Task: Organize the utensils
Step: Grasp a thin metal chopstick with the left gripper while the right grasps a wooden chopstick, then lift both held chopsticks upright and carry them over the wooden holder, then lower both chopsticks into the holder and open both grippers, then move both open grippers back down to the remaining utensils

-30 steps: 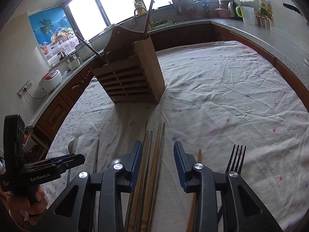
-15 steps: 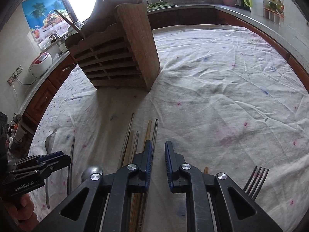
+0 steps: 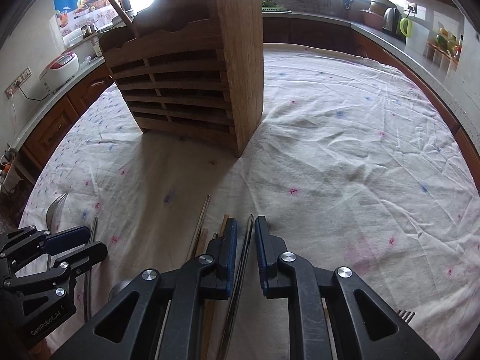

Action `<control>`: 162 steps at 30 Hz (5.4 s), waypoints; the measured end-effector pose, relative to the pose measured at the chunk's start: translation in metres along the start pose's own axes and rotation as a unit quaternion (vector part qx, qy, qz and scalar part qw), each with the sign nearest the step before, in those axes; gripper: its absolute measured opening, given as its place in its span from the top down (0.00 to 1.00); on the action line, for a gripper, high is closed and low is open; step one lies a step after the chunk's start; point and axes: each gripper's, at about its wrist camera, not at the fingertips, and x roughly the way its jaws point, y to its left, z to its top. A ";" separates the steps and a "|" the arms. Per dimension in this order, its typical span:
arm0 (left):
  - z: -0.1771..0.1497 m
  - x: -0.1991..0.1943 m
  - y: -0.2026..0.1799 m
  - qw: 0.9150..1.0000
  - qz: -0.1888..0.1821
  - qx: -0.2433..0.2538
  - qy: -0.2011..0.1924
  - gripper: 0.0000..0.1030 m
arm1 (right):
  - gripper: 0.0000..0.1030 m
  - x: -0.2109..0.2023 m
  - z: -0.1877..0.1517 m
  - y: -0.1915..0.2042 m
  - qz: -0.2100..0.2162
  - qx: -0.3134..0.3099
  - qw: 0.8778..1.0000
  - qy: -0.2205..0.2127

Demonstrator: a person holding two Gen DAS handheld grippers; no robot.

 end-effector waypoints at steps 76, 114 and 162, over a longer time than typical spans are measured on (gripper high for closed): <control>0.067 -0.216 0.082 0.949 -0.135 -0.101 -0.265 0.96 | 0.96 -0.227 0.063 0.000 0.072 0.051 0.956 -0.281; 0.177 -0.075 0.089 0.947 -0.109 -0.155 -0.261 0.96 | 0.96 -0.107 0.134 -0.024 0.051 0.112 0.959 -0.256; 0.012 -0.115 0.090 0.969 -0.085 -0.169 -0.156 0.17 | 0.04 -0.171 0.006 -0.035 0.092 0.130 0.960 -0.231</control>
